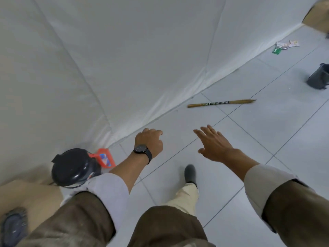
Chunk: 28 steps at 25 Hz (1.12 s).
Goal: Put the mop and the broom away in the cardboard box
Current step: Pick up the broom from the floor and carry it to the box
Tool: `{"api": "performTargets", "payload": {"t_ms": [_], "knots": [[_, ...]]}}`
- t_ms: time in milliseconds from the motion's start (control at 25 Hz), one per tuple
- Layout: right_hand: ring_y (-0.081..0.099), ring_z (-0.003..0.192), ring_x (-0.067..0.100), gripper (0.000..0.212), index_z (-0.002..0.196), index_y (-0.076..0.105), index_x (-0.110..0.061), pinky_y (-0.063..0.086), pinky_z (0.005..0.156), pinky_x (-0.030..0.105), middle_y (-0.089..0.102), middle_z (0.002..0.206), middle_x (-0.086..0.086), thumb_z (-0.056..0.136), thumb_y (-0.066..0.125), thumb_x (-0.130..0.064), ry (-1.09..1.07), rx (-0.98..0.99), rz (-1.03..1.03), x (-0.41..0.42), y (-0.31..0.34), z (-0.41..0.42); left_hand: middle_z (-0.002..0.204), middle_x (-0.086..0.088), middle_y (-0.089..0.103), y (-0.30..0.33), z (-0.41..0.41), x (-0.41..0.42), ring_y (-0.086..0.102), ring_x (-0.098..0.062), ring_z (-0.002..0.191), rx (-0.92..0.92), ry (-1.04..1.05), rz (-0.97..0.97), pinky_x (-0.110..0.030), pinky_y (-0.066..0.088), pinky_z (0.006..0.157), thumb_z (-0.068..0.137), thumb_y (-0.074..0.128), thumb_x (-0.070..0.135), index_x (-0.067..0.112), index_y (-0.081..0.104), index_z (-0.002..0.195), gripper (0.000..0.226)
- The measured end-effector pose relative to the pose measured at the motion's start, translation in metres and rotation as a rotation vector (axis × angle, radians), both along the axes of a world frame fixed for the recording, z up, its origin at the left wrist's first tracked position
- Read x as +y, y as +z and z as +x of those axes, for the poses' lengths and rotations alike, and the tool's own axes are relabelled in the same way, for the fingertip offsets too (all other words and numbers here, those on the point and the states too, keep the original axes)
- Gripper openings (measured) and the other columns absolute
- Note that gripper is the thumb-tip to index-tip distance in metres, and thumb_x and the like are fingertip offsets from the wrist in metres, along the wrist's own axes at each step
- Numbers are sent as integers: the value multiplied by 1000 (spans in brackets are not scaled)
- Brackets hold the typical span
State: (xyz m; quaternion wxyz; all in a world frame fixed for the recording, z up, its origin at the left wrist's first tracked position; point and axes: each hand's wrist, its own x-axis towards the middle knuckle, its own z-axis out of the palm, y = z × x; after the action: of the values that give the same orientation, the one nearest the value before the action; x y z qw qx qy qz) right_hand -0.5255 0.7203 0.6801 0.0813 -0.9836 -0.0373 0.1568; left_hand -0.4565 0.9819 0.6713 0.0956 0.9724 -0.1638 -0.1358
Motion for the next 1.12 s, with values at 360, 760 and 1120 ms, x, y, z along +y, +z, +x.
{"api": "performTargets", "payload": {"t_ms": [360,760,1120], "knots": [[20,154,33,80,156,26,-21,28,120,53,32,163,11,91,70,-34,-14,82,16,-293,-27,254,136,3,59,-39,247,-281,47,-24,126,146,59,-6,-41,46,94,92,49,30,29,52,141,49],[35,144,29,74,155,30,-17,40,113,46,43,154,9,93,66,-35,77,249,51,-580,-211,528,147,2,48,-210,467,-549,40,-24,134,402,151,93,-41,42,102,96,50,37,29,37,151,57],[38,141,29,69,155,28,-17,43,107,42,44,152,8,97,62,-31,97,323,49,-719,-534,678,140,-1,50,-517,638,-707,43,-25,127,409,-86,217,-42,41,100,96,47,32,27,41,146,51]]}}
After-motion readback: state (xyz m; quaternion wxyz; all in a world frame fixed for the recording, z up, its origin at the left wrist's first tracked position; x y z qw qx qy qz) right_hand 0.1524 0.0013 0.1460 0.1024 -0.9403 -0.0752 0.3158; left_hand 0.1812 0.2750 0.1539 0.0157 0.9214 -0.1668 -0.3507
